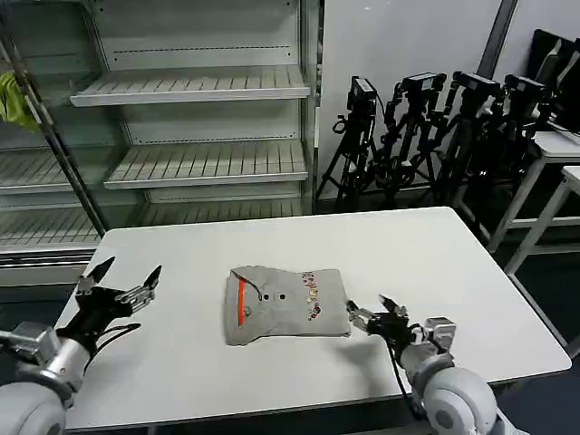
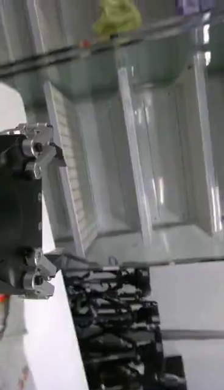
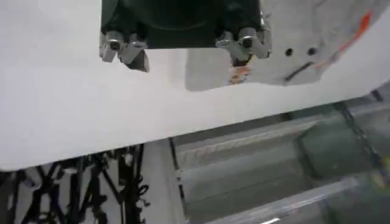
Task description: Fold and organize the clothes.
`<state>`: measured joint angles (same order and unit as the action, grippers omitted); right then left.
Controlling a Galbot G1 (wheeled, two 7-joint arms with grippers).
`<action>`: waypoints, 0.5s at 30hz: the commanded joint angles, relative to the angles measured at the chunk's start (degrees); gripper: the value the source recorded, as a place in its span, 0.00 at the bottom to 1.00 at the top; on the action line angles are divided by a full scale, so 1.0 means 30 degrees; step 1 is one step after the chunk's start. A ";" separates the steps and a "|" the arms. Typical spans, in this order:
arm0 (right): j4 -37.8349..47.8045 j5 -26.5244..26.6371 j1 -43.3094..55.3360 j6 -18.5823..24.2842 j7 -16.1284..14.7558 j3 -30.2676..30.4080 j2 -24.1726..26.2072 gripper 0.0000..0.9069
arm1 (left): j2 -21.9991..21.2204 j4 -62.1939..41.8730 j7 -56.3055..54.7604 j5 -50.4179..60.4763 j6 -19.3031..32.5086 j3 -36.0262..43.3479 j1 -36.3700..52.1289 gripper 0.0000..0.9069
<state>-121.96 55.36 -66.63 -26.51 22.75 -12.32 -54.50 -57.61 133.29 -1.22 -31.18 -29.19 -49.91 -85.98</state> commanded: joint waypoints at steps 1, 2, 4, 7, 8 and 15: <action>0.2402 0.1514 0.2835 -0.0168 0.0478 0.2860 -0.2396 1.00 | -0.1676 0.1816 0.0313 0.1666 0.0509 -0.2908 -0.4243 1.00; 0.2567 0.1588 0.2850 -0.0199 0.0563 0.2864 -0.2601 1.00 | -0.1772 0.1879 0.0343 0.1728 0.0540 -0.2905 -0.4305 1.00; 0.2904 0.1579 0.2862 -0.0182 0.0622 0.2827 -0.2906 1.00 | -0.1932 0.1993 0.0371 0.1814 0.0631 -0.2924 -0.4398 1.00; 0.3434 0.1567 0.2857 -0.0161 0.0733 0.2652 -0.3384 1.00 | -0.2149 0.2057 0.0370 0.1885 0.0771 -0.2967 -0.4532 1.00; 0.3605 0.1571 0.2862 -0.0159 0.0764 0.2601 -0.3540 1.00 | -0.2228 0.2070 0.0383 0.1922 0.0825 -0.2968 -0.4580 1.00; 0.4306 0.1454 0.2877 -0.0122 0.0918 0.2384 -0.4125 1.00 | -0.2689 0.2138 0.0430 0.2099 0.1179 -0.2914 -0.4833 1.00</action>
<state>-113.39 58.72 -60.01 -26.80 24.87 -6.78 -62.90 -63.37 138.39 -0.10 -26.28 -26.62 -56.61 -97.08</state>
